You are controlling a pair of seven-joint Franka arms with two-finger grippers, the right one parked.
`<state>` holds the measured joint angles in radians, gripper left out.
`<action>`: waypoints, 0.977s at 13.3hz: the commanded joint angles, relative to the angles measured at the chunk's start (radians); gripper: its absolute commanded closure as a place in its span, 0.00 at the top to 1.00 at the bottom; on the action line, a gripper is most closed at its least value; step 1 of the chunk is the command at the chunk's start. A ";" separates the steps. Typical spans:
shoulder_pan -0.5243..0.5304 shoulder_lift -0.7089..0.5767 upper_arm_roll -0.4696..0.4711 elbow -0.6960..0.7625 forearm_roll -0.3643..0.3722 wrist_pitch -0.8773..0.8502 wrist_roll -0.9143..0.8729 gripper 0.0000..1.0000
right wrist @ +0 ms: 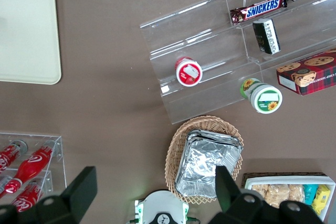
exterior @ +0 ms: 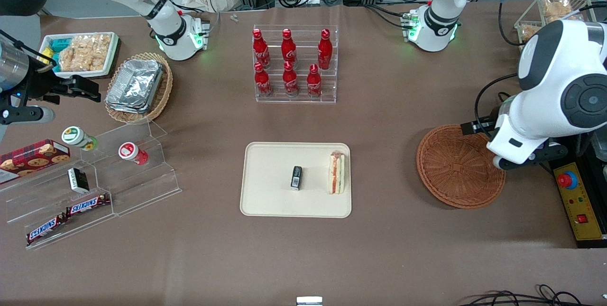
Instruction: Place sandwich from basket to tray
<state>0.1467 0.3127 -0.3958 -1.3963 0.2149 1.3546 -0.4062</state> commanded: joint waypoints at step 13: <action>-0.107 -0.066 0.278 -0.009 -0.098 0.026 0.366 1.00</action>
<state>0.0545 0.2619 -0.1368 -1.3968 0.1290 1.3761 -0.0573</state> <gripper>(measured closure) 0.000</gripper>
